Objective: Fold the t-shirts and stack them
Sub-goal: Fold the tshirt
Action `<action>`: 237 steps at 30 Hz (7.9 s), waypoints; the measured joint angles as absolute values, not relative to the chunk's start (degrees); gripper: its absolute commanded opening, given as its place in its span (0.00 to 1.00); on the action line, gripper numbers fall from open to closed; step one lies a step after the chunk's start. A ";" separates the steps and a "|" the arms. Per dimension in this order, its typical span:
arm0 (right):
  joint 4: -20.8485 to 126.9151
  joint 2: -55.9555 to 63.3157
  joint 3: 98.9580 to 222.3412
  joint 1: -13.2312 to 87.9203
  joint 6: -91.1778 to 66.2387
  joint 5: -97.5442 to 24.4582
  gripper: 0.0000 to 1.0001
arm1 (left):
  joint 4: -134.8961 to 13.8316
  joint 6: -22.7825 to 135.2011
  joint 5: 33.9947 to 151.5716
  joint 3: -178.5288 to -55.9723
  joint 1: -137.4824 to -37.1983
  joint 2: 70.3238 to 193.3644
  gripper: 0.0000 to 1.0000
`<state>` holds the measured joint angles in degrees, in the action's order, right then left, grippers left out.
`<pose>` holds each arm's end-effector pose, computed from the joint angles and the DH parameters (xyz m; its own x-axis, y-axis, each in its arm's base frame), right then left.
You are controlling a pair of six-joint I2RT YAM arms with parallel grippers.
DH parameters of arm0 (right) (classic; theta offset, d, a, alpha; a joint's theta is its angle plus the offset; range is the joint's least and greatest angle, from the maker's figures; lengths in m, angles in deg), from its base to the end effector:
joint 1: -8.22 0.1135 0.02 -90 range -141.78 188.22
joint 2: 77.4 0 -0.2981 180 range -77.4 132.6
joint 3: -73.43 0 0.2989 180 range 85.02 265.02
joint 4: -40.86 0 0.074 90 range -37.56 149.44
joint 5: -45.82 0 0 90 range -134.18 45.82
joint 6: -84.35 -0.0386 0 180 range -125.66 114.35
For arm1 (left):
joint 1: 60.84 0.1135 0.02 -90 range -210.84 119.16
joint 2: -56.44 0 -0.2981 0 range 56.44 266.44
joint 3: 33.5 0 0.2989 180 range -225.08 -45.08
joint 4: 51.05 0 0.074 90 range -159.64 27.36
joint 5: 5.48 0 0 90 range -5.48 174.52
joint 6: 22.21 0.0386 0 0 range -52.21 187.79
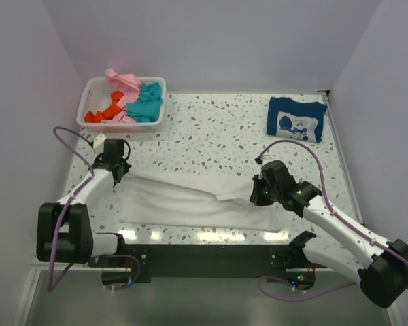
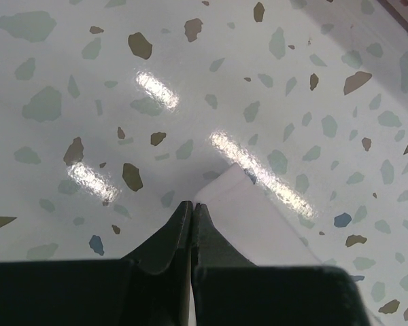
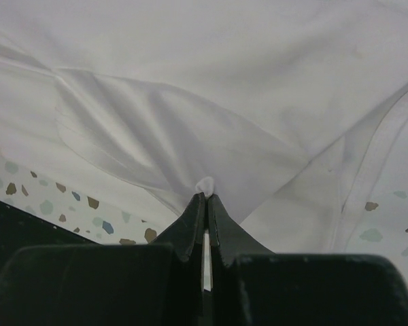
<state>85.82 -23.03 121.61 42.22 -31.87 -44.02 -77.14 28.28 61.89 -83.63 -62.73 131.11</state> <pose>0.1775 0.1198 0.2359 -0.8269 -0.0248 -0.5618 -0.2177 0.9353 0.2791 0.2830 0.0055 0.1921 -0.4603 -0.5724 -0.6786 -0.6563 0.7342 -0.1741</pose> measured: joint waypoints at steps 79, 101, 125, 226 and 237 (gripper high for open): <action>82.11 54.84 192.08 24.95 -24.99 -36.46 0.99 | -77.18 8.22 81.54 -62.80 -77.48 107.20 1.00; 80.62 69.62 214.68 24.56 -24.68 -25.35 0.99 | -78.38 -11.26 84.25 -61.88 -104.48 107.29 1.00; 81.78 74.19 223.32 24.75 -23.65 -20.90 0.99 | -98.56 -15.02 69.06 -84.30 -126.16 122.19 1.00; 82.98 -13.81 119.17 65.36 -48.11 -44.39 0.99 | -81.55 8.04 93.58 -63.28 -111.76 113.80 0.04; 84.62 -12.04 117.40 74.67 -57.88 -50.12 0.77 | -80.20 5.81 94.37 -61.99 -111.76 112.77 0.00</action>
